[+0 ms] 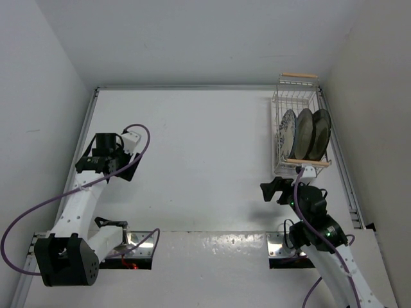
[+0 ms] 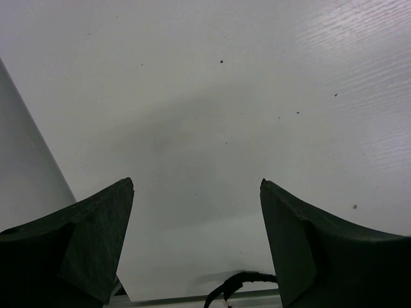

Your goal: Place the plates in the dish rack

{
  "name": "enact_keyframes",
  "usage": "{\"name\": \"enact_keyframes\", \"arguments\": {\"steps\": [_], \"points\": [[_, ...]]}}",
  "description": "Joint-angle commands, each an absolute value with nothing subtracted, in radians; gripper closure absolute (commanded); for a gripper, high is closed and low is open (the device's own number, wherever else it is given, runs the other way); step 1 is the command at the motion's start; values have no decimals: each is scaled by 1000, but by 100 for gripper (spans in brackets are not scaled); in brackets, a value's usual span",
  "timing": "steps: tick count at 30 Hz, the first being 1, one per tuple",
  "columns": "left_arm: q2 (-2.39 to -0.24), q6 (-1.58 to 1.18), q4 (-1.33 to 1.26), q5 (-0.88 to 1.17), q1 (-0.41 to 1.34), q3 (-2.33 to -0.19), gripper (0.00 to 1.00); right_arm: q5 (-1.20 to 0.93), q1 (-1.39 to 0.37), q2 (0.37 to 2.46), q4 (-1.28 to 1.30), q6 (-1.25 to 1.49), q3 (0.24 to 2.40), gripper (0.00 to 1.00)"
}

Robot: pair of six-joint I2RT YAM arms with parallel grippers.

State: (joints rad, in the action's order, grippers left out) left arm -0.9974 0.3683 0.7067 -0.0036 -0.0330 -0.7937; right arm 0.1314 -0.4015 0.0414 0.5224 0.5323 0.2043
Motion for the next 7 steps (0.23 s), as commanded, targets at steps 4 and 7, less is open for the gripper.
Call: {"name": "enact_keyframes", "arguments": {"steps": [4,7], "points": [[-979,367,683,20,-29,-796,16,161,-400,37,515,554,221,0],[-968,377,683,29,-29,-796,16,161,-403,54,514,554,227,0]]}}
